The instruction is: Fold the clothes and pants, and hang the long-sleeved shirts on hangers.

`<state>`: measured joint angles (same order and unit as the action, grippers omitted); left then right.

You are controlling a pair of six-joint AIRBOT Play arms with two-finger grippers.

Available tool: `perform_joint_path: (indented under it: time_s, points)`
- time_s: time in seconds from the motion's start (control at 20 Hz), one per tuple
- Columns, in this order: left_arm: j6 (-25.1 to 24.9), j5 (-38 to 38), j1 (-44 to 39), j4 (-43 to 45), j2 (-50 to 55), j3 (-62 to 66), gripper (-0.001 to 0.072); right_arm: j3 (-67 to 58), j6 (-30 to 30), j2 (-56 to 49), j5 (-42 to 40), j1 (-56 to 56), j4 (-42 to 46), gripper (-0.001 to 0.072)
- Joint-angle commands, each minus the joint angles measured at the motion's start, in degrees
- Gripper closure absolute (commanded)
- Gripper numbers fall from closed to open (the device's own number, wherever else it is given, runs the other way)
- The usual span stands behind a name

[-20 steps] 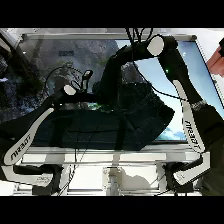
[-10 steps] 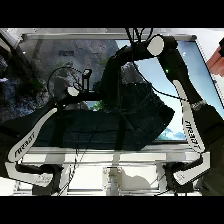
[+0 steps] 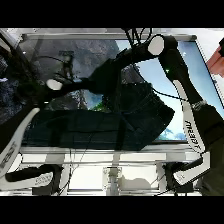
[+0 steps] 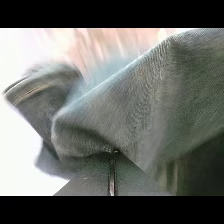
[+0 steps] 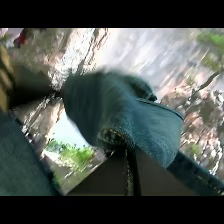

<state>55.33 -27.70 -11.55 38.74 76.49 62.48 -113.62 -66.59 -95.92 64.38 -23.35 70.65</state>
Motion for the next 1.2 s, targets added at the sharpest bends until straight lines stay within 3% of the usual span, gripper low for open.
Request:
perform_joint_path:
  time_s: [0.0, 0.15, 0.3, 0.4, 0.55, 0.7, 1.0, 1.05, 1.15]
  points:
    - [0.3, 0.5, 7.2, 1.8, -10.4, 2.8, 0.0693, -0.4, 0.0, 0.0, 6.0, 0.0, -0.7, 0.0697]
    - [6.0, -3.2, 11.8, 11.3, -18.4, 10.0, 0.0693, -0.4, 0.0, 0.1, 13.0, 0.0, -4.2, 0.0697]
    - [22.2, -18.8, 14.3, 32.4, -21.0, 20.6, 0.0693, -0.4, 0.0, 0.1, 17.9, 0.0, -8.3, 0.0697]
    - [26.6, -30.2, 14.3, 44.0, -20.1, 24.7, 0.0691, -0.4, 0.1, 0.1, 18.8, 0.0, -10.3, 0.0697]
    - [26.3, -40.5, 14.3, 46.8, -16.2, 24.8, 0.069, -0.4, 0.1, 0.1, 18.5, 0.0, -11.9, 0.0698]
    - [26.3, -44.8, 13.9, 46.8, -8.8, 24.8, 0.0689, -0.4, 0.1, 0.1, 18.9, 0.0, -12.0, 0.0697]
    - [25.2, -44.0, 12.6, 46.8, 6.6, 24.8, 0.0687, -0.4, 0.1, -0.2, 18.9, 0.0, -12.0, 0.0697]
    - [25.2, -43.0, 12.4, 46.8, 8.3, 24.8, 0.0672, -0.4, 0.1, -0.3, 18.9, 0.0, -12.0, 0.0697]
    - [25.2, -41.8, 12.3, 47.0, 9.6, 24.8, 0.0505, -0.3, 0.0, -1.0, 18.7, 0.0, -12.0, 0.0697]
